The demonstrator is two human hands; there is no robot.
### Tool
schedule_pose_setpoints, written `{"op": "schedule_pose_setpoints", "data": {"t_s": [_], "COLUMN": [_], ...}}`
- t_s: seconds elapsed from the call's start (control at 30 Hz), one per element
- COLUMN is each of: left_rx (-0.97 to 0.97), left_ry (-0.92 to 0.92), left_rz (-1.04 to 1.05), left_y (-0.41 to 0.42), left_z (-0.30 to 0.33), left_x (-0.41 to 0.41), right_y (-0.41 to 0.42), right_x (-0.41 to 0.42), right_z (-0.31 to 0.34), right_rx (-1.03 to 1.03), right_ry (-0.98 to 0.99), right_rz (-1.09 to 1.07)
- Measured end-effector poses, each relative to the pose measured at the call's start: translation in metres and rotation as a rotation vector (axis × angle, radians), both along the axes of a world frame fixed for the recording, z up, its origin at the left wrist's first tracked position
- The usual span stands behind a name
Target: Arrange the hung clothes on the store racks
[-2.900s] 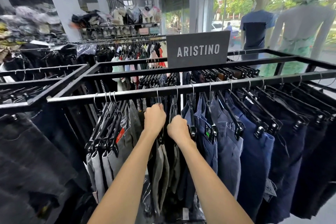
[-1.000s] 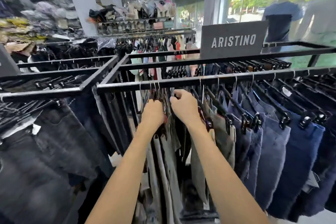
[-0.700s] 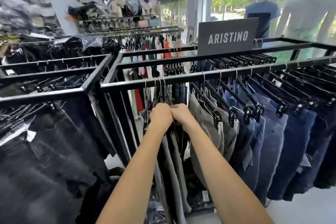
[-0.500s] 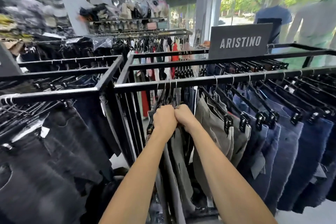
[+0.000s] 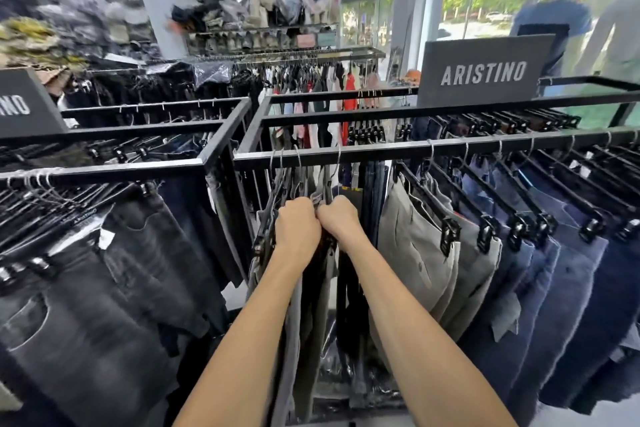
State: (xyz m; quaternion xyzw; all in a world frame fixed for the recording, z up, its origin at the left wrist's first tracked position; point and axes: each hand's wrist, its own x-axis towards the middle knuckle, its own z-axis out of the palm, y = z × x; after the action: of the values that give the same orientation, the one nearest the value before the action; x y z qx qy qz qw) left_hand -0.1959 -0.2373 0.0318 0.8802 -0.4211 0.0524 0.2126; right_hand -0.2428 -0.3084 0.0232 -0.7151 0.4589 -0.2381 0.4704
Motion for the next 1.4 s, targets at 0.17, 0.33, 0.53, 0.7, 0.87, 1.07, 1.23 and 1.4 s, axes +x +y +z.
{"op": "schedule_pose_setpoints", "data": {"t_s": [0.17,0.33,0.53,0.7,0.87,1.07,1.23,1.4], "left_rx": [-0.002,-0.017,0.008,0.076,0.099,0.209,0.102,0.059], "left_ry": [-0.005,-0.019,-0.056,-0.029,0.026,0.315,0.473,0.447], "left_rz": [-0.046,-0.041,-0.062,-0.057,-0.039,0.027,0.033,0.023], "left_y": [-0.023,-0.042,-0.058,-0.068,-0.075,-0.087,-0.083,-0.086], "left_z": [0.008,0.019,0.019,0.001,-0.002,0.007,-0.010,-0.017], "left_x": [-0.037,-0.060,-0.081,-0.091,-0.091,-0.069,-0.081,-0.078], "right_y": [-0.022,-0.041,-0.056,-0.063,-0.064,-0.062,-0.064,-0.069], "right_x": [-0.043,-0.067,-0.087,-0.095,-0.099,-0.097,-0.097,-0.097], "right_z": [0.008,0.013,0.018,0.002,-0.005,-0.008,-0.014,-0.019], "right_rx": [-0.026,-0.103,-0.134,-0.084,-0.089,-0.079,-0.080,-0.091], "right_ry": [0.013,0.063,0.097,0.098,0.078,0.100,0.071,0.084], "right_rz": [-0.019,-0.061,-0.117,-0.105,-0.116,-0.072,-0.076,-0.076]}}
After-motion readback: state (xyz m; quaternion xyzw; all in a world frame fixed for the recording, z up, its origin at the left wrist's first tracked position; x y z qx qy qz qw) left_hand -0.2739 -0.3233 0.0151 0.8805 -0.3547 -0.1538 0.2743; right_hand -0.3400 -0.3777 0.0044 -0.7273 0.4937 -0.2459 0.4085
